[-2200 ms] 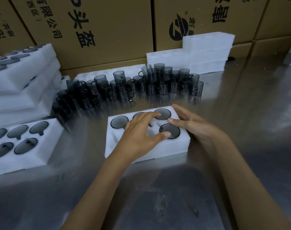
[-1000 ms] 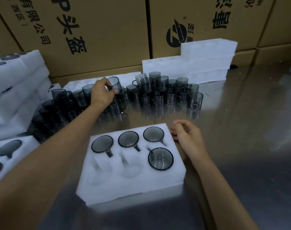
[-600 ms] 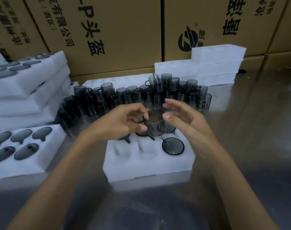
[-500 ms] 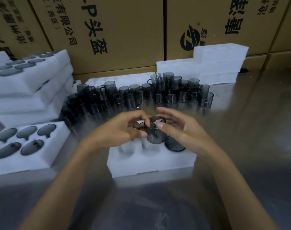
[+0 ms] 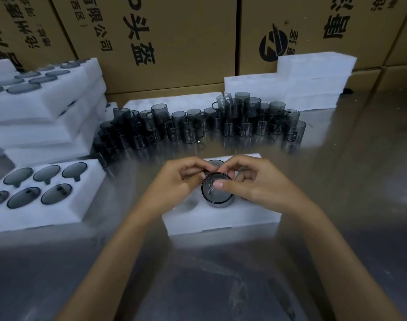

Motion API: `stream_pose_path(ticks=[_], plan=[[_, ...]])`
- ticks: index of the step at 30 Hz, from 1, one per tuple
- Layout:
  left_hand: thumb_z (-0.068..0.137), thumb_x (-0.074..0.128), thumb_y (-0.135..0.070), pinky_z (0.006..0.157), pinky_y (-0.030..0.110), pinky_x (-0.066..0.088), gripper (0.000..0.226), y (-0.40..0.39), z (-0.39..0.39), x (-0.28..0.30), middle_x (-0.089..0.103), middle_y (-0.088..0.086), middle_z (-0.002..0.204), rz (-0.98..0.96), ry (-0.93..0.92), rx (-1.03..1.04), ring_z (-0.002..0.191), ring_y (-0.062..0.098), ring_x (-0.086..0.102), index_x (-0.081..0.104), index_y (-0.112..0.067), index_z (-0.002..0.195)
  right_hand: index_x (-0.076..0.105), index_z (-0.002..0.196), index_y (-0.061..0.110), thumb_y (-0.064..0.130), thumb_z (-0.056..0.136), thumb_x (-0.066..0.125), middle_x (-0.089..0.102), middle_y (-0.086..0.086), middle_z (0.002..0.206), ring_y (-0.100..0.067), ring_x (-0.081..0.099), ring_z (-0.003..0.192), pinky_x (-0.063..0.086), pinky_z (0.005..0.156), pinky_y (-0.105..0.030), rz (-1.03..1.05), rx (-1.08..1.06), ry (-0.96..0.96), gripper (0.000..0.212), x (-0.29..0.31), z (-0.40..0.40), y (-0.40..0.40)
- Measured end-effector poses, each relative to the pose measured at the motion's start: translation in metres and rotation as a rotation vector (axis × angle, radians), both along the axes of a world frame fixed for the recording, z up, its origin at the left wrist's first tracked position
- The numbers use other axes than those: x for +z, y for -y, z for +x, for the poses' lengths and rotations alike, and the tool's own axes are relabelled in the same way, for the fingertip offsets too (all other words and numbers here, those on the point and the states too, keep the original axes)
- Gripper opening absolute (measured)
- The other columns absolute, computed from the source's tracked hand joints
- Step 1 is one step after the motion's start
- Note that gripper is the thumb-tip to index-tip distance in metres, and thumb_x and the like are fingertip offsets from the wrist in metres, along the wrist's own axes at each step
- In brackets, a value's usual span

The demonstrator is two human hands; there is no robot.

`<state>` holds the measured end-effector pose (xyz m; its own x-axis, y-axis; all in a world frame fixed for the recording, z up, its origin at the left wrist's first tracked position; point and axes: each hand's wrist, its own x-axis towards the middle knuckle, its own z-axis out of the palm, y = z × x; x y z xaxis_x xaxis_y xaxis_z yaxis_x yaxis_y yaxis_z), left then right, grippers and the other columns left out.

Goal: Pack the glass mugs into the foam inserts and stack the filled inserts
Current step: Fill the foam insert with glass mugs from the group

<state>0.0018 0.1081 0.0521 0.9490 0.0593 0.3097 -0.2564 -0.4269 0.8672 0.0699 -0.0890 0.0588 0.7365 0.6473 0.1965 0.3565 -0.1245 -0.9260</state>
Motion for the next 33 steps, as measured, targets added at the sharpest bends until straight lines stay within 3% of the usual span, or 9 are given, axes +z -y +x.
stream_pose_path(ticks=[5, 8, 10, 13, 15, 18, 21, 25, 33], plan=[[0.097, 0.049, 0.009, 0.103, 0.025, 0.047, 0.038, 0.008, 0.001, -0.003, 0.07, -0.014, 0.111, 0.07, -0.05, 0.036, 0.108, -0.007, 0.063, 0.071, -0.02, 0.106, 0.072, 0.082, 0.009, 0.016, 0.091, 0.072, 0.052, 0.013, 0.054, -0.003, 0.037, 0.049, 0.031, 0.049, -0.013, 0.031, -0.13, 0.063, 0.011, -0.008, 0.001, -0.006], [0.1, 0.046, -0.001, 0.118, 0.037, 0.033, 0.043, 0.005, -0.001, 0.002, 0.064, -0.029, 0.117, 0.086, -0.14, 0.025, 0.127, -0.011, 0.048, 0.07, -0.034, 0.109, 0.072, 0.079, 0.007, 0.016, 0.092, 0.07, 0.051, -0.001, 0.059, -0.003, 0.034, 0.049, 0.028, 0.048, -0.013, 0.011, -0.136, 0.107, 0.016, -0.009, 0.001, -0.006], [0.101, 0.051, -0.012, 0.123, 0.04, 0.022, 0.036, 0.002, -0.003, 0.005, 0.057, -0.027, 0.132, 0.107, -0.185, -0.006, 0.142, -0.006, 0.029, 0.067, -0.042, 0.114, 0.073, 0.078, 0.01, 0.016, 0.093, 0.069, 0.055, -0.001, 0.063, -0.003, 0.038, 0.053, 0.031, 0.052, -0.013, -0.008, -0.129, 0.126, 0.017, -0.009, 0.002, -0.004], [0.098, 0.057, -0.033, 0.125, 0.049, 0.005, 0.031, -0.002, -0.007, 0.007, 0.033, -0.022, 0.155, 0.258, -0.238, -0.02, 0.15, -0.003, 0.006, 0.058, -0.051, 0.124, 0.074, 0.078, 0.022, 0.021, 0.092, 0.07, 0.063, 0.012, 0.073, -0.006, 0.05, 0.077, 0.04, 0.077, -0.022, -0.075, -0.137, 0.185, 0.015, -0.011, 0.005, -0.004], [0.096, 0.058, -0.039, 0.123, 0.052, -0.001, 0.037, -0.005, -0.008, 0.008, 0.021, -0.021, 0.161, 0.304, -0.264, 0.0, 0.151, 0.0, -0.003, 0.05, -0.058, 0.128, 0.073, 0.078, 0.031, 0.028, 0.09, 0.072, 0.064, 0.014, 0.087, -0.01, 0.047, 0.1, 0.034, 0.098, -0.033, -0.143, -0.181, 0.245, 0.012, -0.013, 0.006, -0.004], [0.093, 0.062, -0.044, 0.123, 0.052, -0.003, 0.053, -0.005, -0.008, 0.006, 0.008, -0.018, 0.165, 0.325, -0.358, 0.058, 0.15, 0.004, -0.013, 0.036, -0.064, 0.135, 0.072, 0.078, 0.038, 0.036, 0.088, 0.072, 0.059, 0.016, 0.1, -0.006, 0.039, 0.111, 0.019, 0.097, -0.033, -0.26, -0.254, 0.326, 0.01, -0.016, 0.005, -0.007], [0.089, 0.068, -0.044, 0.124, 0.048, -0.002, 0.07, -0.005, -0.006, 0.003, -0.001, -0.016, 0.166, 0.34, -0.42, 0.121, 0.151, 0.007, -0.015, 0.029, -0.055, 0.147, 0.065, 0.081, 0.042, 0.04, 0.087, 0.072, 0.052, 0.019, 0.104, -0.003, 0.033, 0.11, 0.013, 0.083, -0.026, -0.363, -0.333, 0.447, 0.009, -0.019, 0.002, -0.014], [0.085, 0.074, -0.041, 0.121, 0.04, 0.003, 0.079, -0.006, -0.003, 0.002, 0.0, -0.015, 0.166, 0.27, -0.418, 0.138, 0.151, 0.007, -0.014, 0.028, -0.053, 0.149, 0.055, 0.092, 0.042, 0.048, 0.084, 0.072, 0.048, 0.021, 0.109, -0.004, 0.031, 0.113, 0.012, 0.084, -0.026, -0.39, -0.407, 0.455, 0.019, -0.021, 0.004, -0.015], [0.081, 0.079, -0.038, 0.123, 0.038, 0.01, 0.08, -0.008, -0.002, -0.005, 0.012, -0.012, 0.165, 0.227, -0.308, 0.178, 0.152, 0.006, -0.001, 0.036, -0.047, 0.147, 0.062, 0.098, 0.038, 0.051, 0.08, 0.075, 0.049, 0.02, 0.11, -0.01, 0.037, 0.12, 0.016, 0.086, -0.028, -0.366, -0.433, 0.438, 0.026, -0.023, 0.006, -0.014]])
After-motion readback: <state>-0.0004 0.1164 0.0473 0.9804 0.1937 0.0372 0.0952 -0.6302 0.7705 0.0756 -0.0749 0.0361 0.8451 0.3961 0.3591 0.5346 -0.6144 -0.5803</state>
